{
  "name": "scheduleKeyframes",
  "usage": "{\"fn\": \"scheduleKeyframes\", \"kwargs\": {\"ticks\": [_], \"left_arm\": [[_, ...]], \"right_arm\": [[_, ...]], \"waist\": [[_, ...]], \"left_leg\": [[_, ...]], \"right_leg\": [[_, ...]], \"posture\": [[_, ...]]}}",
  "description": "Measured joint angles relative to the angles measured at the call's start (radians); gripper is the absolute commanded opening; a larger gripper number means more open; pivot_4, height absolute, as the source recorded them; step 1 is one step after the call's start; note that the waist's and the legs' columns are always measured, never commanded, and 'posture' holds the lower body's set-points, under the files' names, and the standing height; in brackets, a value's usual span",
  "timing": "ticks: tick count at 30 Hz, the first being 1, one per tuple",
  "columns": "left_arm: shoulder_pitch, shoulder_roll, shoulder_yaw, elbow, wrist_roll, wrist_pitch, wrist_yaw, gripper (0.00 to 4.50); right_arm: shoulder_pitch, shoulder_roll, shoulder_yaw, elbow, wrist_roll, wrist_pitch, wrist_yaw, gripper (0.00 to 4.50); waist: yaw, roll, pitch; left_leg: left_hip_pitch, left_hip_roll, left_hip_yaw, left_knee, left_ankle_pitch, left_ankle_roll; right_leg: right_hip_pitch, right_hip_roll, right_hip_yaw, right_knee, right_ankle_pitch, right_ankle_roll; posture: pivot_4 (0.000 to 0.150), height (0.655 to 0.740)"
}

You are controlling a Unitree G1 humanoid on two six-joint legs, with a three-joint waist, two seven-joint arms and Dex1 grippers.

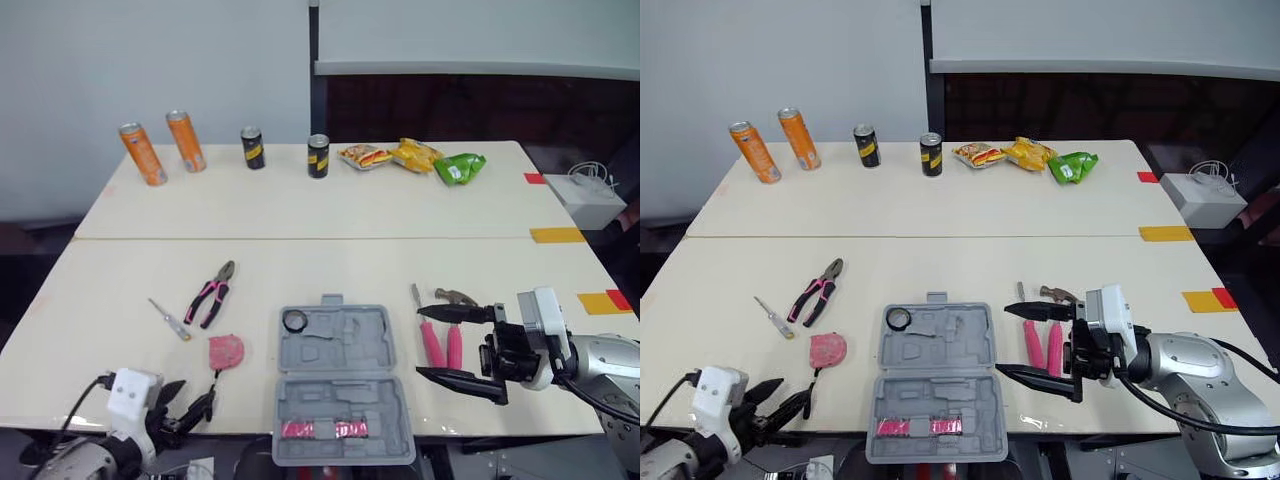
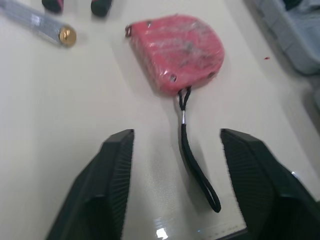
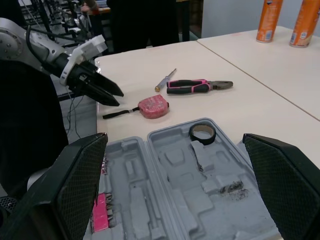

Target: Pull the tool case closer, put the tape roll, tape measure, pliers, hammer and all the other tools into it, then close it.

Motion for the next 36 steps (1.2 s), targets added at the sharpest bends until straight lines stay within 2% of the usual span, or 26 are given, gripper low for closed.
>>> {"fn": "scheduleKeyframes", "kwargs": {"ticks": [1, 6, 8, 9, 11, 17, 22, 36], "left_arm": [[-0.014, 0.046, 0.026, 0.028, -0.007, -0.021, -0.055, 4.45], [-0.197, 0.263, 0.071, 0.247, -0.042, -0.120, -0.336, 4.45], [-0.319, 0.351, 0.025, 0.387, -0.029, -0.174, -0.462, 4.45], [-0.355, 0.372, 0.010, 0.431, -0.018, -0.197, -0.499, 4.45], [-0.468, 0.398, -0.068, 0.552, 0.020, -0.263, -0.591, 4.45], [-0.703, 0.405, -0.265, 0.800, 0.128, -0.411, -0.778, 4.45], [-0.870, 0.377, -0.385, 0.961, 0.219, -0.520, -0.826, 4.45], [-1.003, 0.291, -0.526, 1.107, 0.316, -0.608, -0.840, 4.45]], "right_arm": [[0.003, -0.011, -0.002, -0.018, 0.011, 0.006, 0.000, 4.50], [0.017, -0.051, -0.021, -0.101, 0.067, 0.054, -0.006, 4.50], [0.027, -0.063, -0.034, -0.135, 0.086, 0.074, -0.020, 4.50], [0.028, -0.066, -0.037, -0.142, 0.089, 0.078, -0.027, 4.50], [0.042, -0.065, -0.042, -0.162, 0.094, 0.085, -0.049, 4.50], [0.082, -0.056, -0.040, -0.207, 0.097, 0.090, -0.095, 4.50], [0.118, -0.054, -0.048, -0.232, 0.104, 0.089, -0.120, 4.50], [0.141, -0.057, -0.056, -0.257, 0.118, 0.089, -0.161, 4.50]], "waist": [[0.003, 0.000, 0.000], [0.016, 0.000, 0.001], [0.016, 0.000, 0.001], [0.014, -0.001, 0.000], [0.010, 0.000, 0.000], [0.008, -0.001, -0.001], [0.015, -0.001, -0.001], [0.016, -0.002, -0.001]], "left_leg": [[0.001, 0.000, 0.000, -0.001, 0.000, 0.000], [0.008, 0.000, 0.002, -0.001, 0.000, 0.000], [0.009, -0.001, 0.003, -0.001, 0.000, 0.000], [0.009, -0.001, 0.004, -0.001, 0.000, 0.000], [0.009, -0.002, 0.006, -0.002, 0.000, 0.000], [0.007, -0.001, 0.007, -0.002, 0.002, 0.003], [0.008, 0.000, 0.007, 0.000, 0.001, -0.003], [0.007, 0.000, 0.006, 0.001, 0.003, -0.005]], "right_leg": [[0.000, 0.000, 0.000, 0.000, -0.001, 0.001], [0.006, 0.000, 0.001, 0.000, -0.001, 0.002], [0.005, -0.001, 0.003, 0.000, 0.000, 0.001], [0.005, -0.001, 0.004, 0.001, 0.003, -0.005], [0.005, -0.002, 0.005, 0.001, 0.004, -0.006], [-0.001, -0.002, 0.006, 0.009, 0.003, -0.006], [-0.002, -0.002, 0.006, 0.015, 0.002, -0.007], [-0.002, -0.002, 0.006, 0.015, 0.003, -0.009]], "posture": [[0.150, 0.7400], [0.150, 0.7400], [0.150, 0.7400], [0.150, 0.7400], [0.150, 0.7400], [0.150, 0.7400], [0.150, 0.7400], [0.150, 0.7400]]}}
